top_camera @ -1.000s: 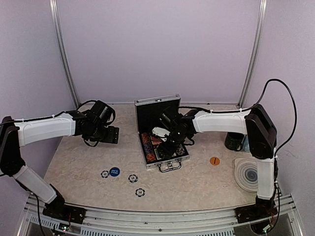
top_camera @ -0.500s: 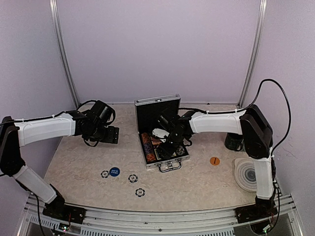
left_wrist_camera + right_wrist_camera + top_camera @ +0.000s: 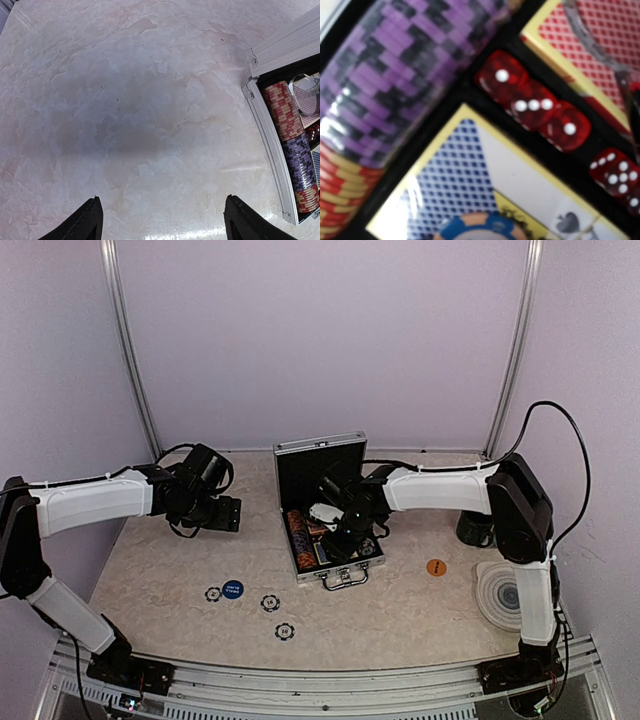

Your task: Pack up texas hold em set

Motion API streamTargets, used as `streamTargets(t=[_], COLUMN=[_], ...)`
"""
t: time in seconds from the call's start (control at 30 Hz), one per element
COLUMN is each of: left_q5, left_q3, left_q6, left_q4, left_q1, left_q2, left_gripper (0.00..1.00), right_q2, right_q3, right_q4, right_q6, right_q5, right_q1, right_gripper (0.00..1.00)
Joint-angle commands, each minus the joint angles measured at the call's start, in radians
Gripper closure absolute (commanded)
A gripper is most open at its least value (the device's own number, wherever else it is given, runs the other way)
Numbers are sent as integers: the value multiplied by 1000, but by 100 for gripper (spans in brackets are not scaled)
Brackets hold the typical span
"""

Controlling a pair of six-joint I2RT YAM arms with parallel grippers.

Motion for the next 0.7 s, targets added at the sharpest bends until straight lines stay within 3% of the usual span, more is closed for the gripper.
streamTargets(t=[0.0,0.3,0.67], left_q5=[5,14,49], left_q3=[-5,-3,12], left_q6=[8,9,5], left_q4=[17,19,17], left_q1=[10,13,13], left_q2=[-9,-10,-18], left_gripper=[18,18,18], right_q2=[32,15,-59], right_q3=[-11,-52,-8], right_q4=[-81,-43,-20], right_q6=[-10,9,4], right_q5=[-39,-87,-15], right_q1=[2,-9,-9], right_gripper=[56,60,59])
